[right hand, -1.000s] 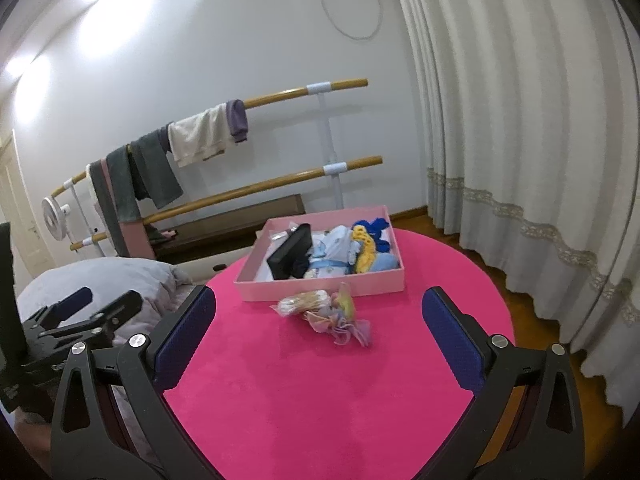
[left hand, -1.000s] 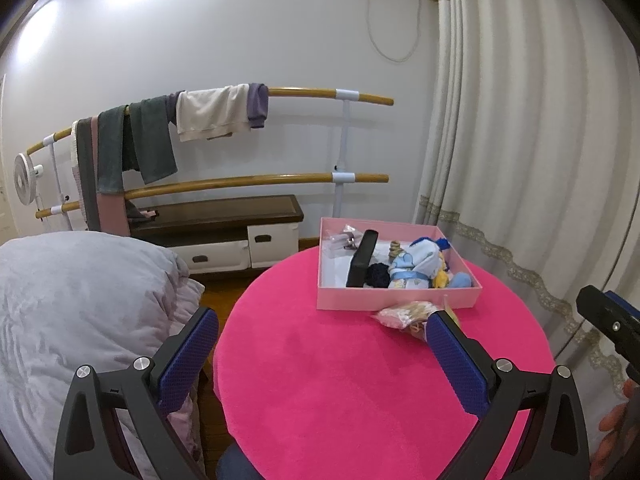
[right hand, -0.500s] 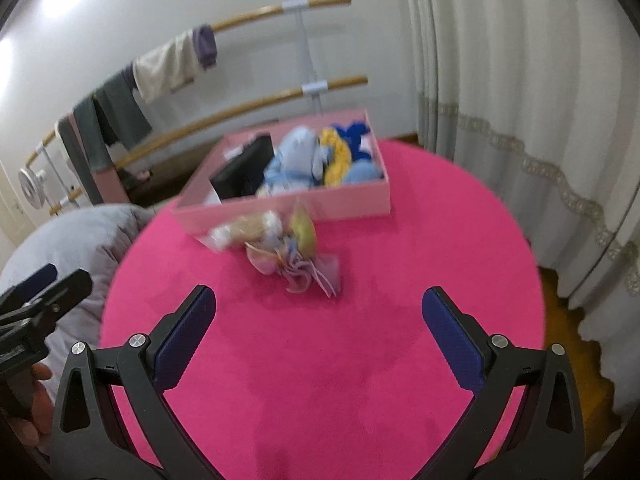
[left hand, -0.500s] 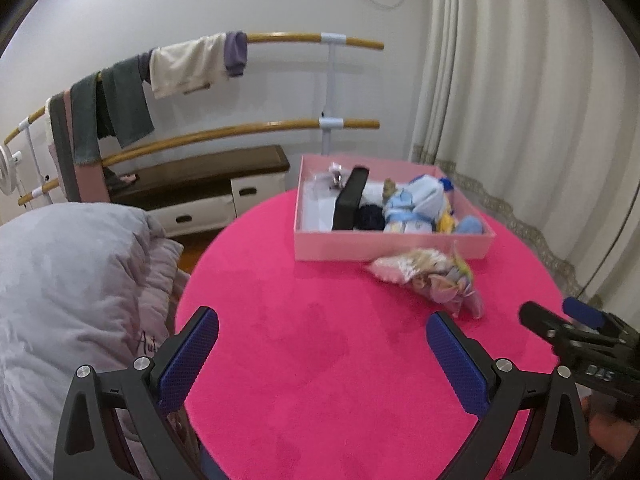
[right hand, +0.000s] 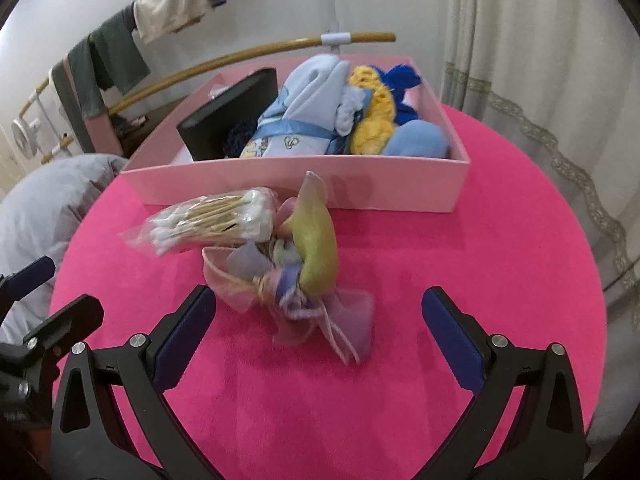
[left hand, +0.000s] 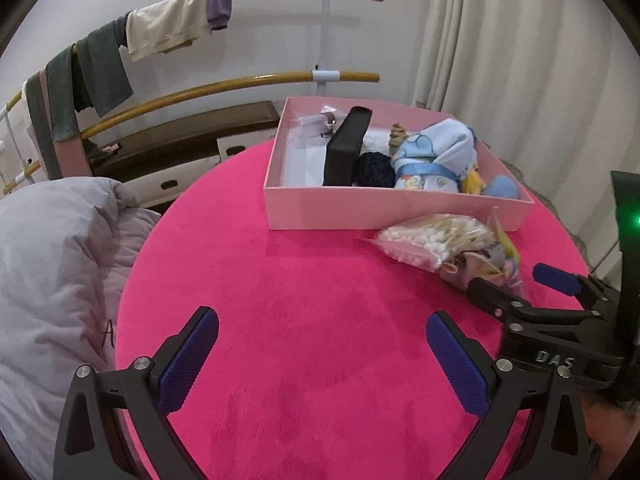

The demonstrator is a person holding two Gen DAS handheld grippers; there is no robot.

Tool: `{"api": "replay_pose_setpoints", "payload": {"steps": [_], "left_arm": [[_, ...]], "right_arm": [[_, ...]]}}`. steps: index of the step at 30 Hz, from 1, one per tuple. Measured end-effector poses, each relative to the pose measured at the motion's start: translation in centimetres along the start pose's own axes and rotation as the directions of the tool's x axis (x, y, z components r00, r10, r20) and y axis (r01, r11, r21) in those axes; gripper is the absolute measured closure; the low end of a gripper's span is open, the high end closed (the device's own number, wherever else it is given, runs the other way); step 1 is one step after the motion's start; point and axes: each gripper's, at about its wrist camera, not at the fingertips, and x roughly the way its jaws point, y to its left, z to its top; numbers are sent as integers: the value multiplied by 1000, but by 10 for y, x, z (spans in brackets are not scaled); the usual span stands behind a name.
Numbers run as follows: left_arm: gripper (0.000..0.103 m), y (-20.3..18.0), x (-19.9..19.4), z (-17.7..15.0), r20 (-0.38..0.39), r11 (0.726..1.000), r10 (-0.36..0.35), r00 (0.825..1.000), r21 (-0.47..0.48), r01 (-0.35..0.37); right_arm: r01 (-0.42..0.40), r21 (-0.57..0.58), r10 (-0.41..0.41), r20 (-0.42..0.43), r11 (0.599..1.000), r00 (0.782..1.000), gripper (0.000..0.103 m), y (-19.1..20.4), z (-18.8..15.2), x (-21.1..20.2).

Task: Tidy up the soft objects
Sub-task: 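Grasp the cotton swab bag with the left tool while the right tool grasps the pastel ribbon scrunchie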

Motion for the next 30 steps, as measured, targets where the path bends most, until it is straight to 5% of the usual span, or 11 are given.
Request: {"api": "replay_pose_setpoints", "payload": {"steps": [2,9,15,23,30], "left_arm": [[0,1,10,3,-3,1000,4,1000,-3,-4],[0,-3,22,7,-5,1000,0,1000,20,0],[0,-22,36,13,-14,997,-38,999,62,39],[0,-54,62,16,-55,991,-90,994,94,95],[0,-80,100,24,-90,993,-65,994,93,74]], "right_arm": [[-8,-12,8,-8,1000,1000,6,3,4,9],[-53,-46,53,-10,998,999,56,7,7,19],[-64,-4,64,0,998,998,57,-11,-2,8],[18,91,-20,17,996,1000,57,-57,-18,-15],[10,115,-13,23,993,1000,57,-67,-19,-14]]}}
